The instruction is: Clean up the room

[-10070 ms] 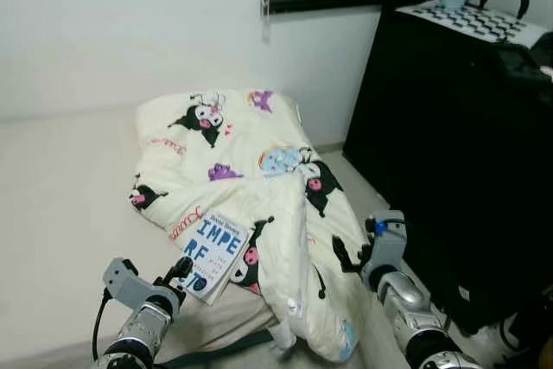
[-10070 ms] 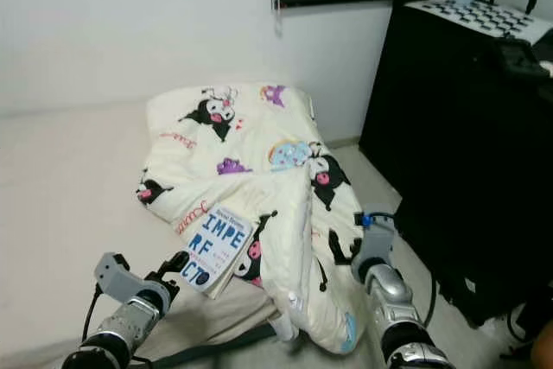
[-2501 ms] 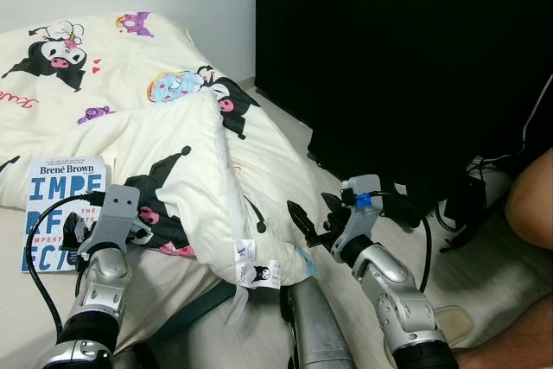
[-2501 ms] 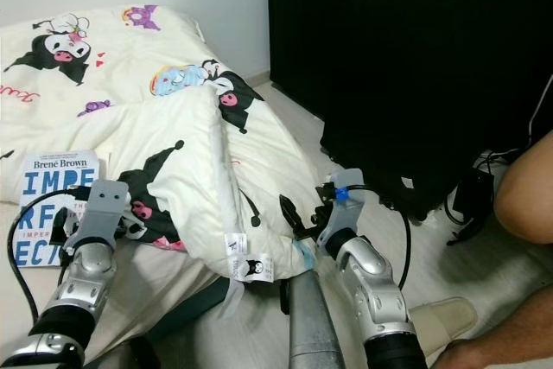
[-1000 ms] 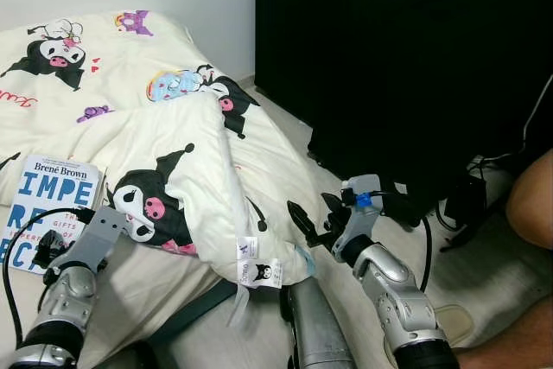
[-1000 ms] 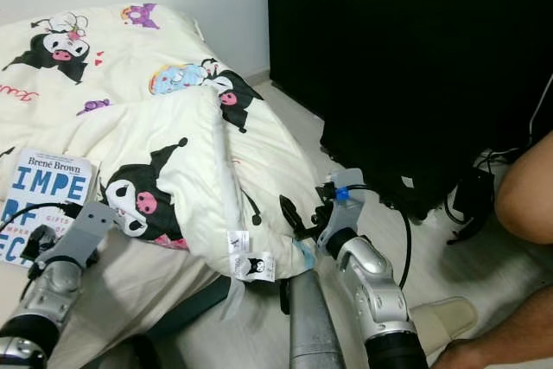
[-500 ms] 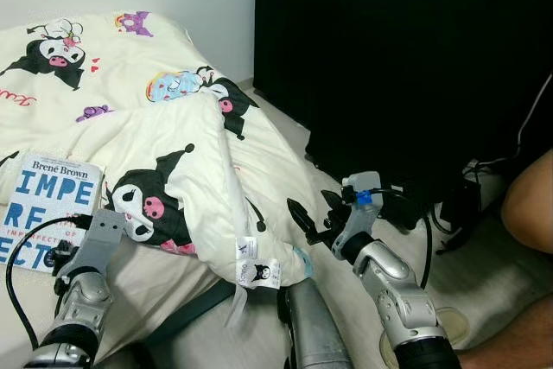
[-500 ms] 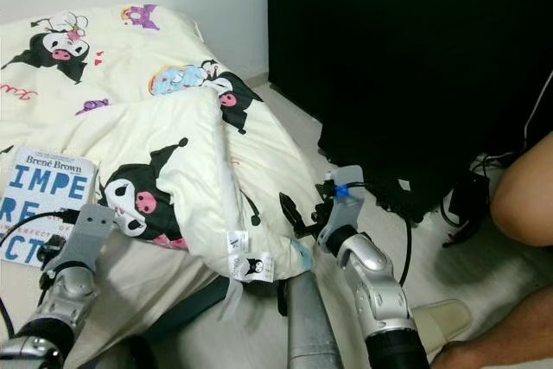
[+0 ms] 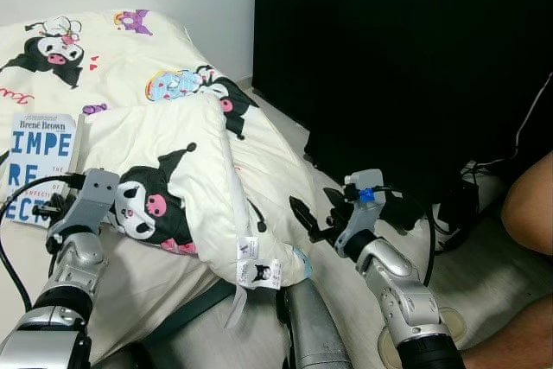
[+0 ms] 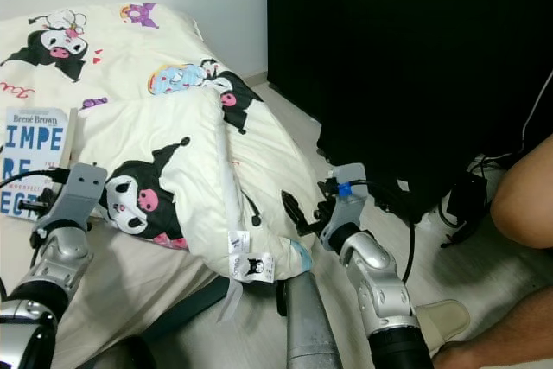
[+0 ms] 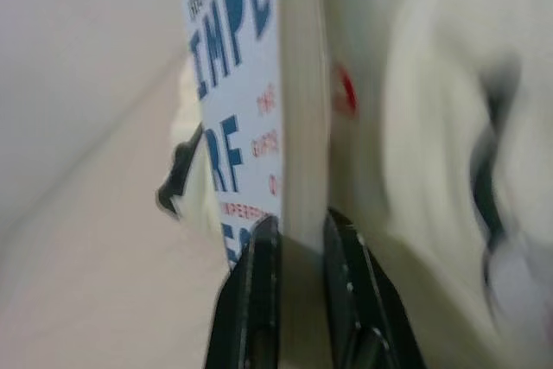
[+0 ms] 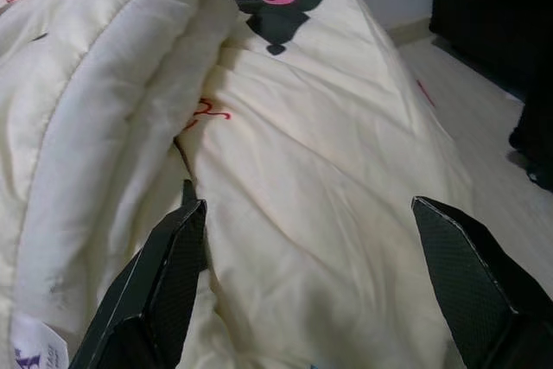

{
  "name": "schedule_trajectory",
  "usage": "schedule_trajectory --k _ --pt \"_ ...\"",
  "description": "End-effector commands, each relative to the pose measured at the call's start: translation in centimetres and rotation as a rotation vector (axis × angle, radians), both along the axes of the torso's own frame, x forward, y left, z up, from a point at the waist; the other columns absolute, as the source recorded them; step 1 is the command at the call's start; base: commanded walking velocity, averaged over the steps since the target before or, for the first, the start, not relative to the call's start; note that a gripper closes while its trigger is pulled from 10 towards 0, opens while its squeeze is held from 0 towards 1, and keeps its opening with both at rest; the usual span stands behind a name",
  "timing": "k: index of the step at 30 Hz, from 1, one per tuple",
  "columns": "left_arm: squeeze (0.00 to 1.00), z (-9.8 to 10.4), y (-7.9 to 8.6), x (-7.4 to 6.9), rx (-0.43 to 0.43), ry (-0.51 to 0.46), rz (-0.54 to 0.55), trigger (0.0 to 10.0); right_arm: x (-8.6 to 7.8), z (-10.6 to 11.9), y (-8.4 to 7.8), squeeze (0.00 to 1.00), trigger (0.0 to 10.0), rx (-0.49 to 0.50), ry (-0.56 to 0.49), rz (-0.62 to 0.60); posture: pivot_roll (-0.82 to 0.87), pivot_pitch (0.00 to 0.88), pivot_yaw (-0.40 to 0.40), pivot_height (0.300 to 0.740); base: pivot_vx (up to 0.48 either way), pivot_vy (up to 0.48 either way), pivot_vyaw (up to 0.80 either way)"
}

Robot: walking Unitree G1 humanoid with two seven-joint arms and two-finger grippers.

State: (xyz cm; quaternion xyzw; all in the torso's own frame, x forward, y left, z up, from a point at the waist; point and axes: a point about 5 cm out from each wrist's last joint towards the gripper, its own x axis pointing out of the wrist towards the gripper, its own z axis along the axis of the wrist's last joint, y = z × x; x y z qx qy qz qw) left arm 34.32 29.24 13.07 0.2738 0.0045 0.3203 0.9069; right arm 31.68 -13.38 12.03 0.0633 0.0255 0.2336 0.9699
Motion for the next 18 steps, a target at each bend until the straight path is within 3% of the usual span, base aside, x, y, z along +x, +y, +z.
schedule_trajectory --k 1,2,5,9,10,12,16,18 --pt "0.0 4.4 -0.4 1.3 -0.064 -0.224 -0.083 0.0 0.3 0.9 0.0 0.0 10.0 0.032 -0.029 0.004 -0.32 0.165 -0.062 0.505 0.0 0.0 0.0" --pt "0.0 4.4 -0.4 1.3 -0.064 -0.224 -0.083 0.0 0.3 0.9 0.0 0.0 10.0 0.032 -0.029 0.004 -0.32 0.165 -0.062 0.505 0.0 0.0 0.0" --pt "0.0 7.1 -0.2 1.8 -0.239 -0.389 -0.133 0.0 0.7 2.8 0.0 0.0 10.0 0.099 -0.08 0.002 -0.31 0.165 -0.059 0.505 0.0 0.0 0.0" --pt "0.0 9.2 -0.2 1.8 -0.259 -0.496 -0.169 0.0 1.1 4.4 0.0 0.0 10.0 0.155 -0.127 0.006 -0.31 0.165 -0.059 0.505 0.0 0.0 0.0" --pt "0.0 11.0 -0.6 1.8 -0.362 -0.597 -0.229 0.0 1.8 6.7 -0.6 0.0 10.0 0.233 -0.185 -0.002 -0.27 0.167 -0.06 0.505 0.0 0.0 0.0" --pt "0.0 13.1 -1.1 1.5 -0.484 -0.718 -0.319 0.0 2.6 9.4 -1.3 0.0 10.0 0.327 -0.254 -0.004 -0.27 0.167 -0.06 0.505 0.0 0.0 0.0" --pt "0.0 14.6 -2.5 0.6 -0.484 -0.77 -0.433 0.0 4.4 10.1 -3.1 0.0 10.0 0.421 -0.243 -0.03 -0.22 0.173 -0.072 0.505 0.0 0.0 0.0" --pt "0.0 14.6 -2.5 0.6 -0.484 -0.77 -0.433 0.0 4.4 10.1 -3.1 0.0 10.0 0.421 -0.243 -0.03 -0.22 0.173 -0.072 0.505 0.0 0.0 0.0"
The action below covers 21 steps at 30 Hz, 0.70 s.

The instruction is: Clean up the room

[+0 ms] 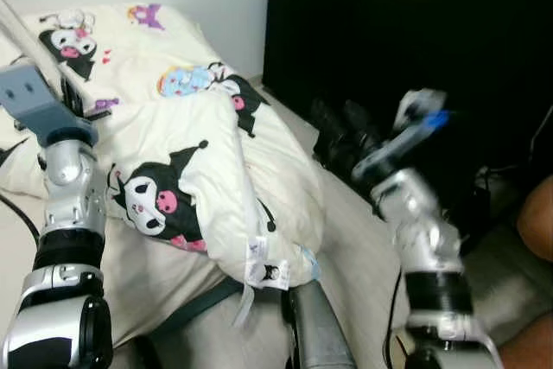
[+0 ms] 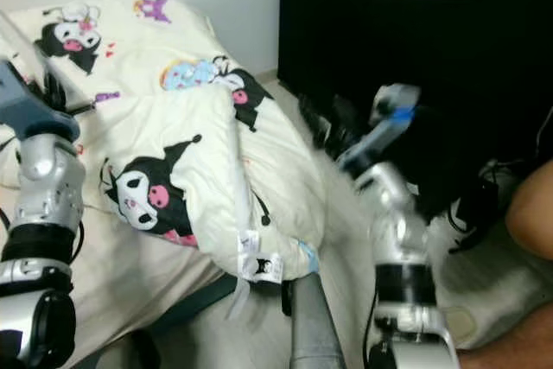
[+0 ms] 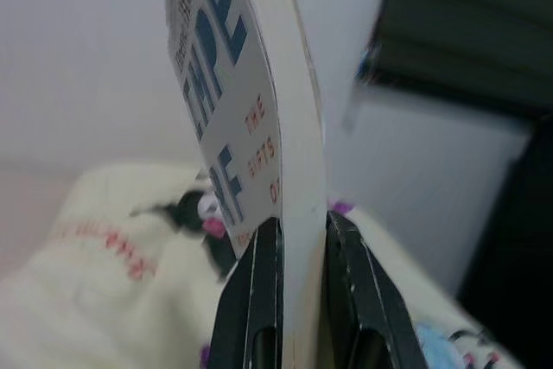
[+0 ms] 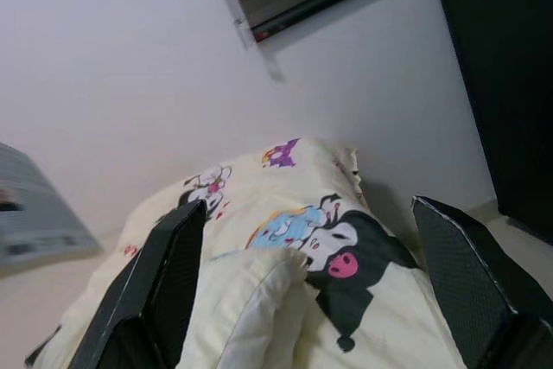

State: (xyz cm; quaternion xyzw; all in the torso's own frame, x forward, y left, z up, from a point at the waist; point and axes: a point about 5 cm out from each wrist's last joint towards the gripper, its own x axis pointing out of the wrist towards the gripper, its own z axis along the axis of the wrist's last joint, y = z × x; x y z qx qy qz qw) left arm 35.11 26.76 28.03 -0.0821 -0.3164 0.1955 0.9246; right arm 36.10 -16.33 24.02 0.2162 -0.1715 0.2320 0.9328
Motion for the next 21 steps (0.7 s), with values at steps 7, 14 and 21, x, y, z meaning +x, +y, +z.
schedule_trajectory --k 7,14,21 --pt "0.0 -4.0 -0.7 -2.2 0.101 0.149 0.007 0.0 2.4 -6.2 -0.3 0.0 10.0 0.034 0.264 0.033 -0.15 0.183 -0.084 0.505 0.0 0.0 0.0" --pt "0.0 -6.1 1.4 -5.3 0.088 0.256 0.073 10.0 2.7 -5.6 2.0 0.0 10.0 0.062 0.232 0.146 -0.1 0.2 -0.098 0.505 0.0 0.0 0.71" --pt "0.0 -6.0 1.4 -6.1 0.095 0.292 0.079 10.0 3.0 -5.5 2.7 0.0 10.0 0.072 0.204 0.211 -0.09 0.205 -0.096 0.505 0.0 0.0 0.71"
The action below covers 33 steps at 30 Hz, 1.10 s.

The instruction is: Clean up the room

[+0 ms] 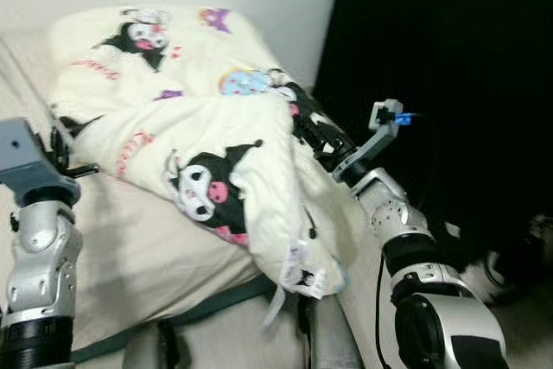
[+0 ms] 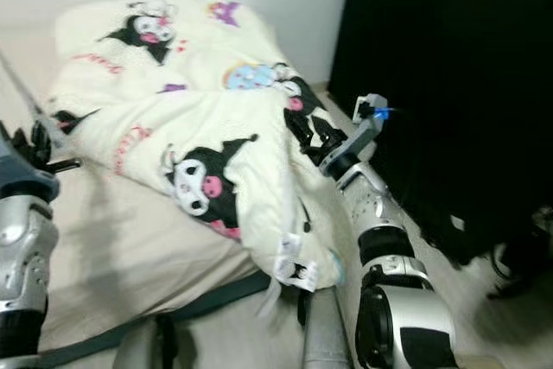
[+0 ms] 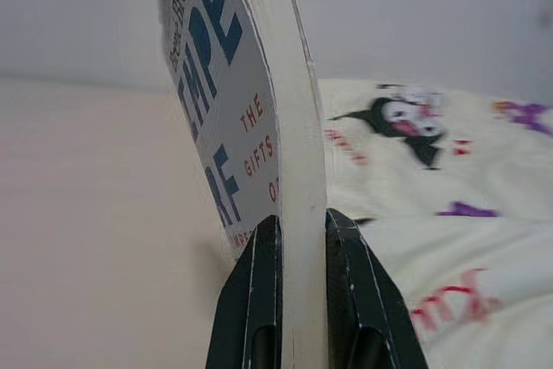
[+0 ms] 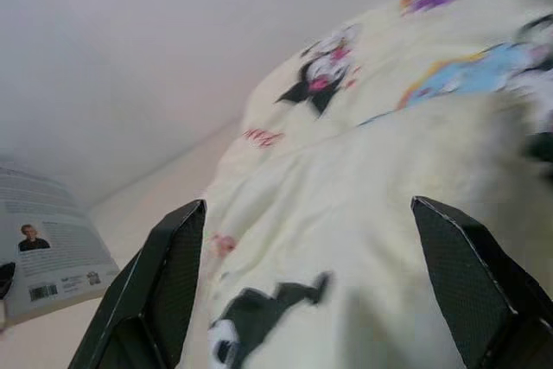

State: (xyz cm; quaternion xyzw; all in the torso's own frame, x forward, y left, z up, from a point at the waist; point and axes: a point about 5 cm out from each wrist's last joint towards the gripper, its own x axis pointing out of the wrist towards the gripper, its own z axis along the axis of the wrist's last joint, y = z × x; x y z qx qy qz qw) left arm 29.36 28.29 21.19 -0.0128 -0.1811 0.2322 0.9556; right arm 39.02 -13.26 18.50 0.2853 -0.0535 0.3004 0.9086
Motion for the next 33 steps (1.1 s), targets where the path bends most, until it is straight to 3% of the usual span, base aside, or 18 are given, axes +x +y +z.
schedule_trajectory --k 1,6,7,15,23,27,33 --pt "0.0 0.8 -0.1 -0.3 0.038 -0.011 -0.005 10.0 0.1 0.0 -0.3 0.0 10.0 0.011 -0.01 -0.005 -0.09 0.205 -0.096 0.505 0.0 0.0 0.71" --pt "0.0 0.4 -0.9 -0.3 0.035 0.015 -0.019 10.0 0.4 -0.3 -0.5 0.0 10.0 -0.008 0.017 -0.041 -0.09 0.205 -0.097 0.505 0.0 0.0 0.72" --pt "0.0 0.0 -1.2 -0.2 0.027 0.035 -0.024 10.0 0.5 -0.5 -1.0 0.0 10.0 -0.028 0.038 -0.095 -0.1 0.208 -0.095 0.505 0.0 0.0 0.73" --pt "0.0 -0.7 -2.0 -0.1 -0.003 0.074 -0.049 10.0 0.6 -0.4 -2.5 0.0 10.0 -0.066 0.022 -0.176 -0.1 0.209 -0.089 0.505 0.0 0.0 0.73" --pt "0.0 -1.3 -2.8 0.5 -0.007 0.114 -0.064 10.0 0.5 -1.0 -3.9 0.0 10.0 -0.183 0.031 -0.287 -0.12 0.199 -0.087 0.505 0.0 0.0 0.75" --pt "0.0 -1.5 -3.0 0.6 -0.006 0.126 -0.071 10.0 0.2 -2.0 -5.0 0.0 10.0 -0.195 0.083 -0.352 -0.12 0.197 -0.081 0.505 0.0 0.0 0.0" --pt "0.0 -1.6 -3.2 0.8 -0.008 0.137 -0.076 10.0 -0.3 -3.3 -4.9 0.0 10.0 -0.212 0.118 -0.33 -0.13 0.194 -0.078 0.505 0.0 0.0 0.0"
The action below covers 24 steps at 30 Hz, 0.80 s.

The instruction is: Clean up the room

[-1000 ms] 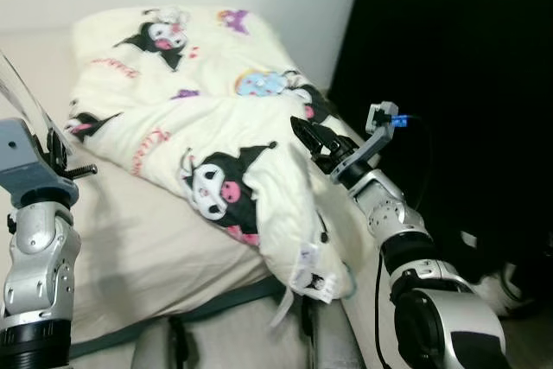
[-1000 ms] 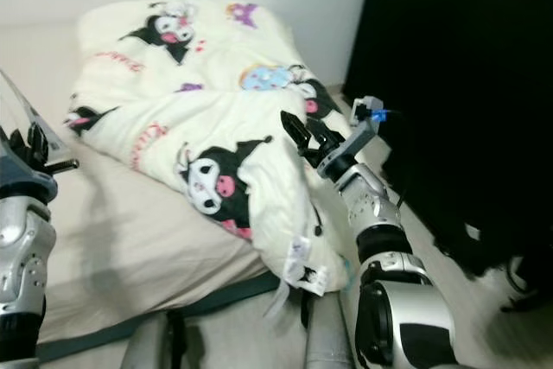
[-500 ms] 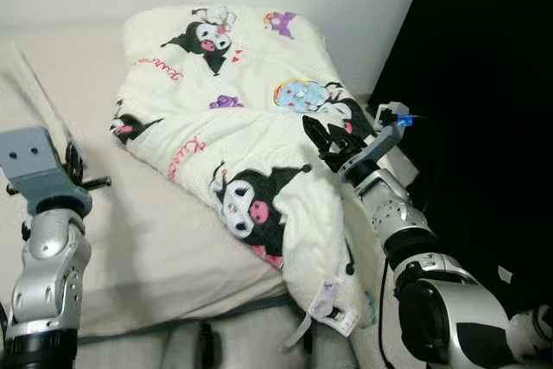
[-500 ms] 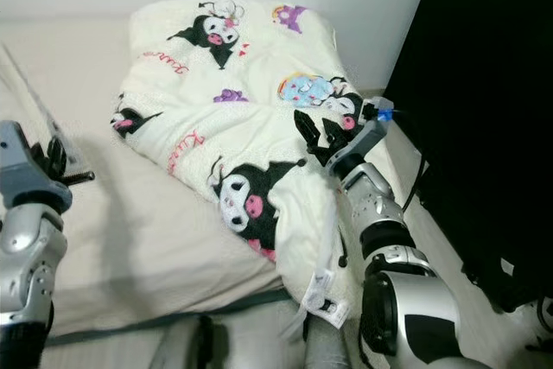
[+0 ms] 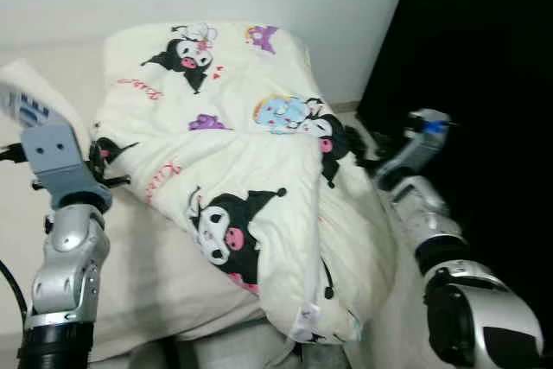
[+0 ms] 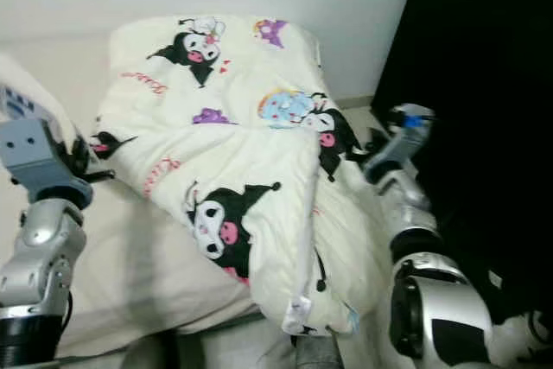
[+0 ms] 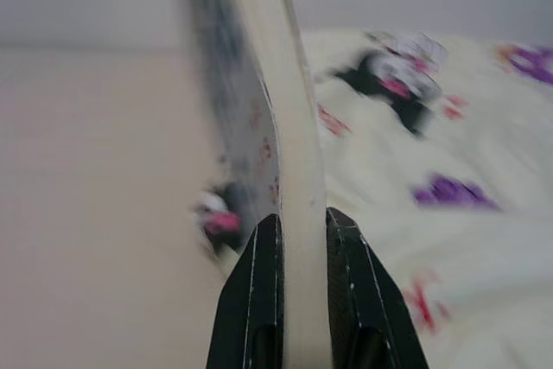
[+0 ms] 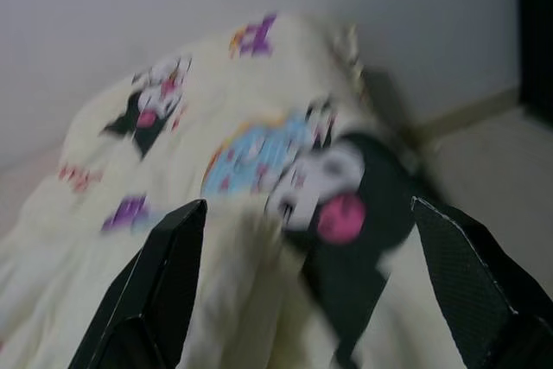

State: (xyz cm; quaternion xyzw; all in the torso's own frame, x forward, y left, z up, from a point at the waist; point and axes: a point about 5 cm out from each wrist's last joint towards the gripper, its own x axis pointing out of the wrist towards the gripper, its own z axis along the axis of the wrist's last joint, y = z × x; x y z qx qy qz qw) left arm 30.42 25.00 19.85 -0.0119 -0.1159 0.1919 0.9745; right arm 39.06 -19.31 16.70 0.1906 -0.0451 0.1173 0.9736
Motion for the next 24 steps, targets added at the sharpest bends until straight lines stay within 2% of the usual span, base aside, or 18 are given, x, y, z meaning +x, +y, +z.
schedule_trajectory --k 1,3,6,9,11,12,15,19,21,24 --pt "0.0 -0.3 0.0 -0.2 0.007 0.009 0.009 10.0 -0.5 -2.1 1.4 0.0 10.0 -0.023 0.077 0.059 -0.13 0.195 -0.077 0.505 0.0 0.0 0.0" --pt "0.0 -0.4 -0.2 -0.1 0.008 0.014 0.005 10.0 -0.9 -3.7 2.2 0.0 10.0 -0.069 0.148 0.083 -0.13 0.198 -0.075 0.505 0.0 0.0 0.0" --pt "0.0 -0.4 -0.2 -0.1 0.008 0.016 0.004 10.0 -1.0 -3.9 2.3 0.0 10.0 -0.069 0.158 0.084 -0.13 0.198 -0.075 0.505 0.0 0.0 0.0" --pt "0.0 -0.5 -0.3 -0.2 0.01 0.023 0.001 10.0 -1.3 -4.4 3.1 0.0 10.0 -0.042 0.166 0.144 -0.13 0.204 -0.072 0.505 0.0 0.0 0.0" --pt "0.0 -0.6 -0.4 -0.2 0.012 0.028 0.002 10.0 -1.4 -4.2 3.9 0.0 10.0 0.014 0.134 0.208 -0.13 0.205 -0.071 0.505 0.0 0.0 0.0" --pt "0.0 -0.6 -0.4 -0.2 0.012 0.028 0.002 10.0 -1.4 -4.2 3.9 0.0 10.0 0.014 0.134 0.208 -0.13 0.205 -0.071 0.505 0.0 0.0 0.0" --pt "0.0 -0.5 -0.2 -0.2 0.017 0.027 0.012 10.0 -1.3 -3.2 4.3 0.0 10.0 0.113 0.067 0.254 -0.13 0.206 -0.073 0.505 0.0 0.0 0.0" --pt "0.0 -0.3 0.0 -0.2 0.022 0.023 0.021 10.0 -1.2 -2.8 4.6 0.0 10.0 0.148 0.052 0.282 -0.13 0.207 -0.072 0.505 0.0 0.0 0.0" --pt "0.0 0.0 0.6 -0.3 0.036 0.018 0.047 10.0 -1.3 -2.3 5.1 0.0 10.0 0.204 0.026 0.351 -0.13 0.207 -0.073 0.505 0.0 0.0 0.0" --pt "0.0 0.1 0.8 -0.3 0.04 0.017 0.055 10.0 -1.4 -2.1 5.2 0.0 10.0 0.221 0.014 0.375 -0.13 0.207 -0.073 0.505 0.0 0.0 0.0"
